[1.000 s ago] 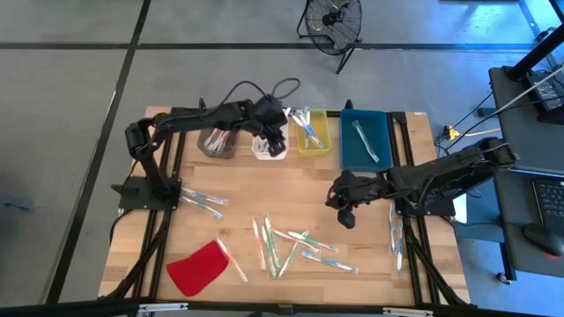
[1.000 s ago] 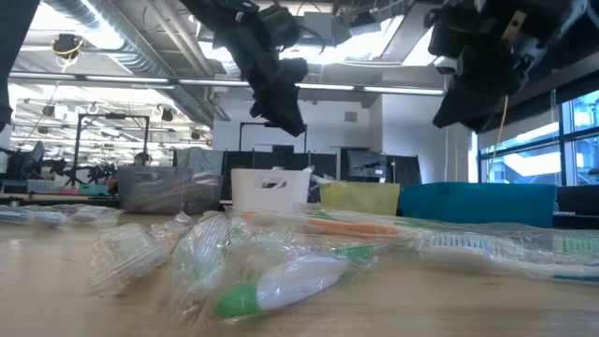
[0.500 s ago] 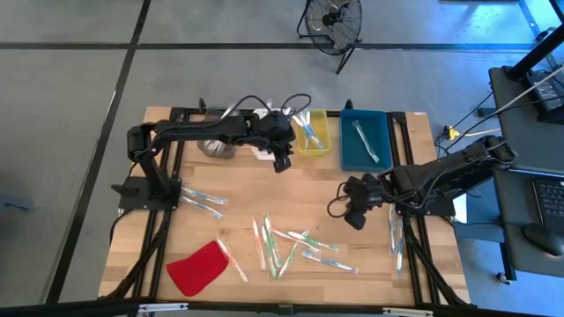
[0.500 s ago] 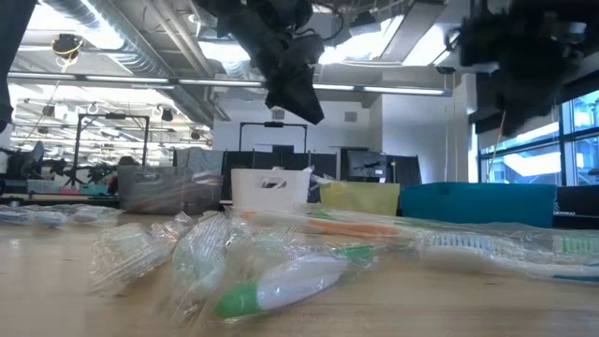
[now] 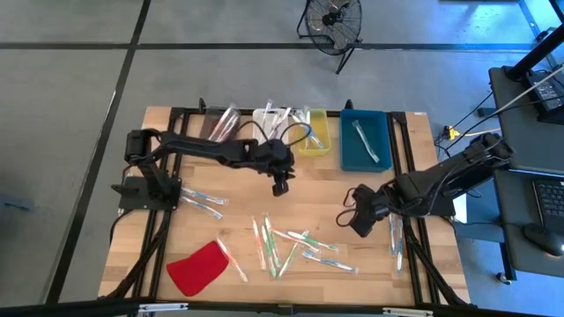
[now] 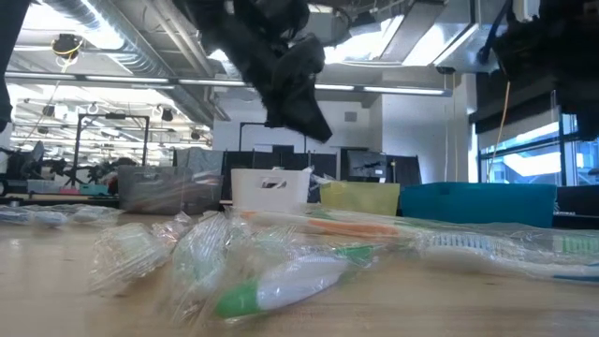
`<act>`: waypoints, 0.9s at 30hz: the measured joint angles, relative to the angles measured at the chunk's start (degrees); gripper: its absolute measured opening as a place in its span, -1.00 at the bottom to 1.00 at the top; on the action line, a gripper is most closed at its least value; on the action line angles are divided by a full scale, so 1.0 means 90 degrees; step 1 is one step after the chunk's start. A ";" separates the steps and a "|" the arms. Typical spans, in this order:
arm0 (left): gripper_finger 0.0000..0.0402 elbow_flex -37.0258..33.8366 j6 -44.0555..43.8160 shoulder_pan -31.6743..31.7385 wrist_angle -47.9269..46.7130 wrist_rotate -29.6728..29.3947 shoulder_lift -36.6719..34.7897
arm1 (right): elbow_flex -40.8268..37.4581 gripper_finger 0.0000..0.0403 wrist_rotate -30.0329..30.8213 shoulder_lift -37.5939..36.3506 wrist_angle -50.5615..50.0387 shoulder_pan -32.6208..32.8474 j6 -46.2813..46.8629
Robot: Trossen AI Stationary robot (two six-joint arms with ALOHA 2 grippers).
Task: Pick & Place Toothbrushes
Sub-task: Put the blue toothbrush into the yellow bin
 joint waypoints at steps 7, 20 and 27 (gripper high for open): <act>-0.55 -0.0725 -0.0249 -0.0285 0.1269 0.0000 -0.0003 | -0.0010 -0.88 0.0070 0.0005 -0.0532 0.0479 0.1412; -0.56 -0.1351 -0.0418 -0.0928 0.2612 -0.0001 -0.0005 | -0.0515 -0.84 -0.0325 0.0015 -0.0614 0.1322 0.3277; -0.56 -0.1351 -0.0418 -0.1104 0.2616 -0.0004 -0.0005 | -0.0756 -0.60 -0.0742 0.0072 -0.0211 0.1734 0.3782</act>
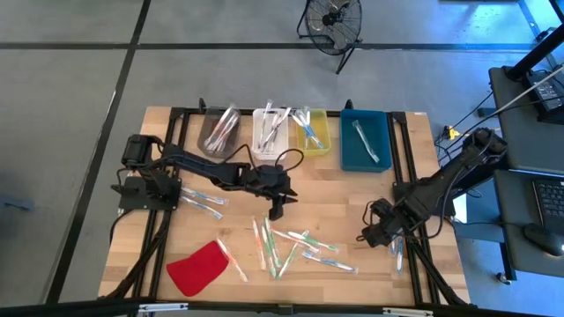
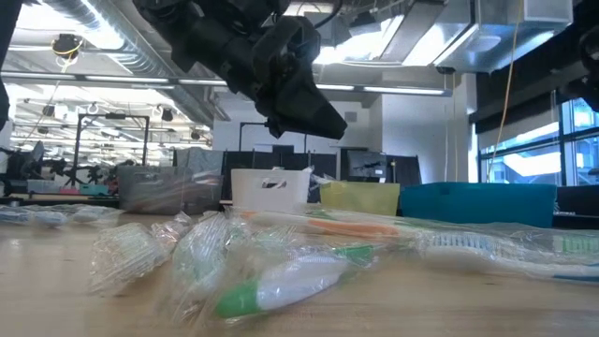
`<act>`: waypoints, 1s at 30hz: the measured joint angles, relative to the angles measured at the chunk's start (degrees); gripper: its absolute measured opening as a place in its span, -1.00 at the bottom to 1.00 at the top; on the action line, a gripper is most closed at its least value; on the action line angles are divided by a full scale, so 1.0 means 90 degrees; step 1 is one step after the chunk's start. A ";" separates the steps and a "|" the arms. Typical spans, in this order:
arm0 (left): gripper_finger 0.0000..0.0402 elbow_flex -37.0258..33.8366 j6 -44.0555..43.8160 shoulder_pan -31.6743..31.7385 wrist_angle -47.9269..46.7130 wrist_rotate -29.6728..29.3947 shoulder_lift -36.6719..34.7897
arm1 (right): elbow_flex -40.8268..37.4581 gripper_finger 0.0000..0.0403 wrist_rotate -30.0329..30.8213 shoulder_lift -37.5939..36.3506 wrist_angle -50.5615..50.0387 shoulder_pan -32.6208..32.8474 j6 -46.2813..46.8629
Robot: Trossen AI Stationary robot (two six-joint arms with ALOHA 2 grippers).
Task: Pick & Place Toothbrushes
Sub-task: Put the blue toothbrush into the yellow bin
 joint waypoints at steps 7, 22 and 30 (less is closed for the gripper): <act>-0.56 0.0000 0.0051 -0.0201 -0.0004 0.0002 0.0000 | -0.0186 -0.25 -0.0395 0.0308 0.0053 0.0400 0.0771; -0.56 0.0002 0.0049 -0.0203 -0.0058 0.0000 0.0001 | -0.0465 -0.07 -0.0665 0.0830 0.0463 0.0854 0.1774; -0.56 0.0005 0.0049 -0.0203 -0.0064 0.0000 0.0002 | -0.0465 -0.23 -0.0597 0.1208 0.0544 0.0849 0.1791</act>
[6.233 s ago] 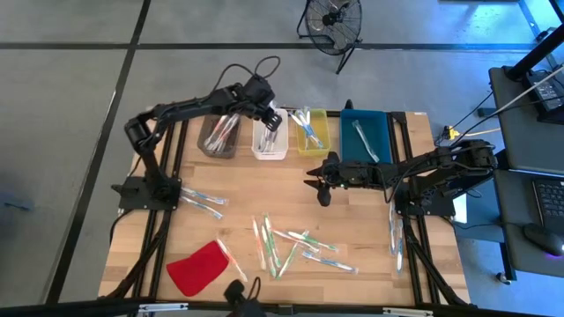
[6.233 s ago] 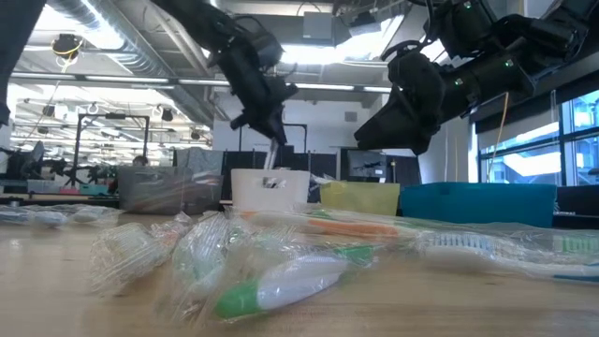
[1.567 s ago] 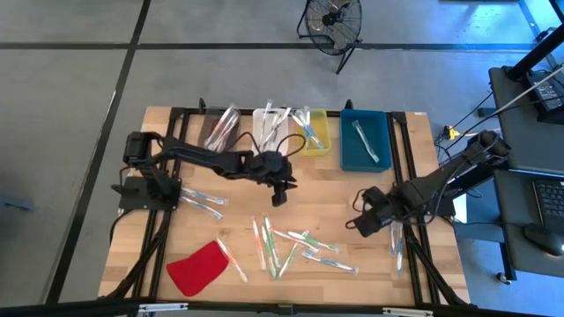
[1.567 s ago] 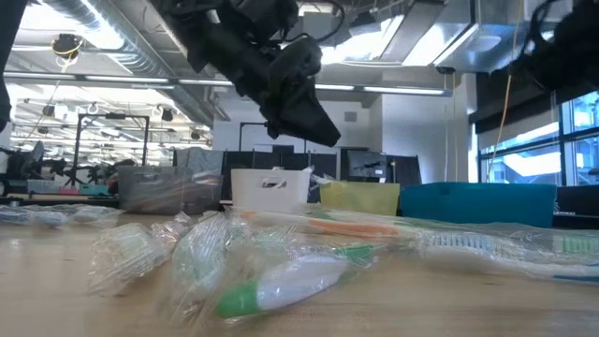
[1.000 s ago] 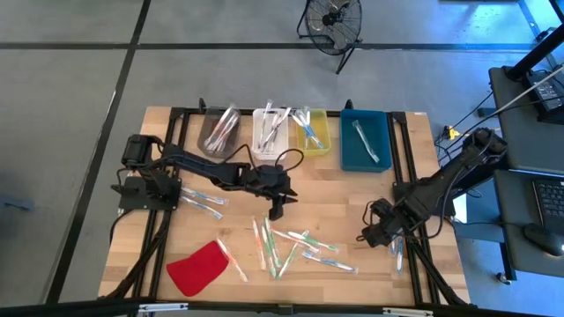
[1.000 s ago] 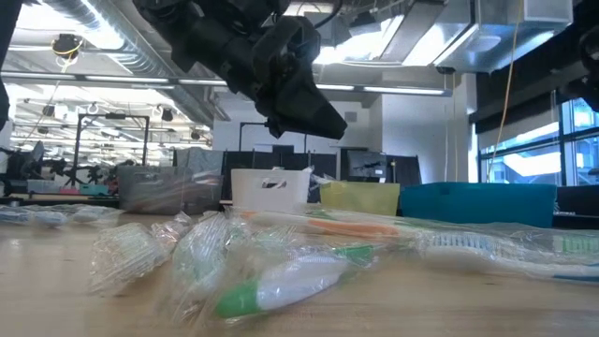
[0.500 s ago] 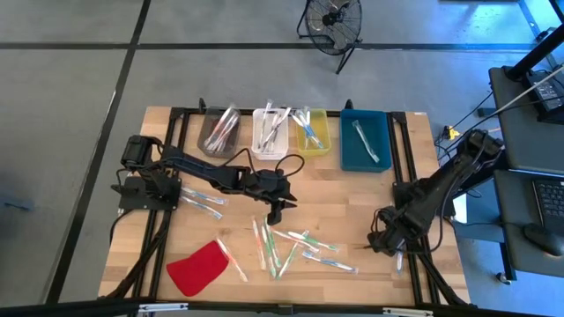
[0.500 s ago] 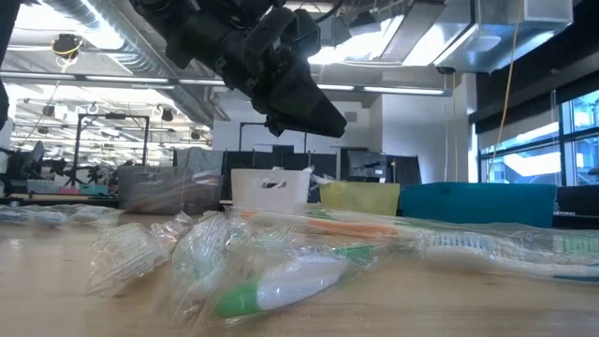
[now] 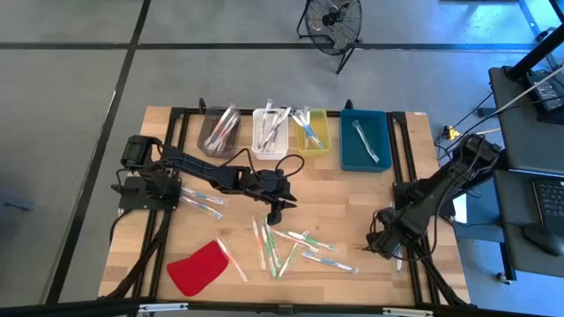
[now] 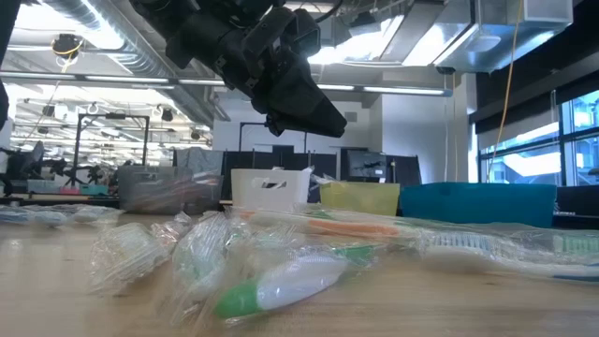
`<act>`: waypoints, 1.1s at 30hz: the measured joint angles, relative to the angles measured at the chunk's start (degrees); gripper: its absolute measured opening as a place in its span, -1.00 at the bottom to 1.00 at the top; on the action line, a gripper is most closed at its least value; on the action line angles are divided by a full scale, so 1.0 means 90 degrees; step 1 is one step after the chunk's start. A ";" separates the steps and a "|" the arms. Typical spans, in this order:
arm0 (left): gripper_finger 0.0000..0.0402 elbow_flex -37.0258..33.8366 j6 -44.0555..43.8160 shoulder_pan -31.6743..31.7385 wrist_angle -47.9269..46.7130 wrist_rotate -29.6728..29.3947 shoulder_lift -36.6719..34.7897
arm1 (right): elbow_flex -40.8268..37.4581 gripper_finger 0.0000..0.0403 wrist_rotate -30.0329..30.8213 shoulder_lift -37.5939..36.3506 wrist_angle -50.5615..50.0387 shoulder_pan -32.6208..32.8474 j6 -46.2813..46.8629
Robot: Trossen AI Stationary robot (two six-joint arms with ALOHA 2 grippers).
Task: Pick & Place Toothbrushes
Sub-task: Put the blue toothbrush into the yellow bin
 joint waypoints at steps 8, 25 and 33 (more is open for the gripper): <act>-0.56 0.0005 -0.0310 0.0077 -0.0325 -0.0001 -0.0019 | 0.0021 -0.37 -0.0049 0.0437 0.0161 -0.0226 -0.0020; -0.56 0.0007 -0.0716 0.0161 -0.2803 -0.1560 -0.1455 | 0.0012 -0.86 -0.0117 0.0605 0.0412 -0.0590 -0.0185; -0.56 0.0007 -0.0984 -0.0024 -0.3620 -0.2297 -0.1610 | 0.0010 -0.76 -0.0100 0.0612 0.0407 -0.0595 -0.0233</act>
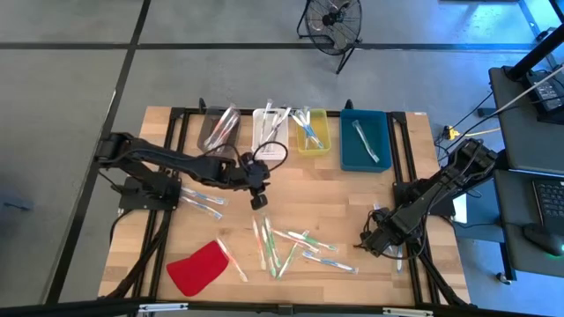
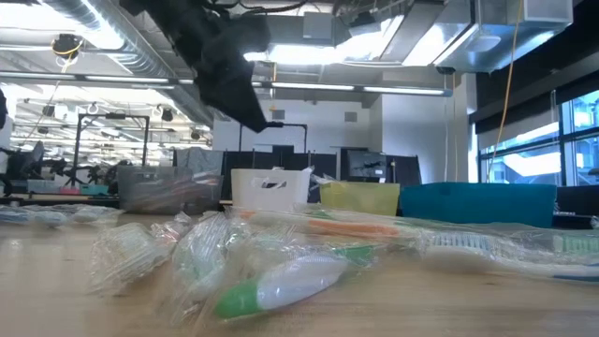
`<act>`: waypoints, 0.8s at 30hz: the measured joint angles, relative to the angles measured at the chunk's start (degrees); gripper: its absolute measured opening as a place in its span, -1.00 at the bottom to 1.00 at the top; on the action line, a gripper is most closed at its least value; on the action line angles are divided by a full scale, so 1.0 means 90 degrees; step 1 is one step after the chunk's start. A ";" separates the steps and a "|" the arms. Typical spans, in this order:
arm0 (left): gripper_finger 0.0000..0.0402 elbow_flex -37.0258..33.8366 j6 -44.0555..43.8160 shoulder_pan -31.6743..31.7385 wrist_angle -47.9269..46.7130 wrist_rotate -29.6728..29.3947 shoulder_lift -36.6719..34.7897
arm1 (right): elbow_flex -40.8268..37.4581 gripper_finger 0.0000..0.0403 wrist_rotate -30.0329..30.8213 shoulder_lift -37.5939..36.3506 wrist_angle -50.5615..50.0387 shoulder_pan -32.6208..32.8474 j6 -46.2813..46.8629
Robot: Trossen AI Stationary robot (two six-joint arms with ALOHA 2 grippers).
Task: Pick & Place Toothbrushes
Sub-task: Put the blue toothbrush into the yellow bin
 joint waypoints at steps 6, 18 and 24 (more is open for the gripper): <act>-0.56 -0.0002 -0.0122 -0.0169 -0.0080 -0.0057 0.0256 | 0.0169 -0.86 0.0130 -0.0015 -0.0131 0.0000 -0.0279; -0.56 -0.0002 -0.0238 -0.0325 -0.0170 -0.0076 0.0388 | 0.0604 -0.82 0.0983 -0.0029 0.0084 -0.0259 -0.1275; -0.56 -0.0002 -0.0235 -0.0428 -0.0231 -0.0085 0.0388 | 0.0612 -0.86 0.1682 -0.0036 0.0624 -0.0685 -0.2175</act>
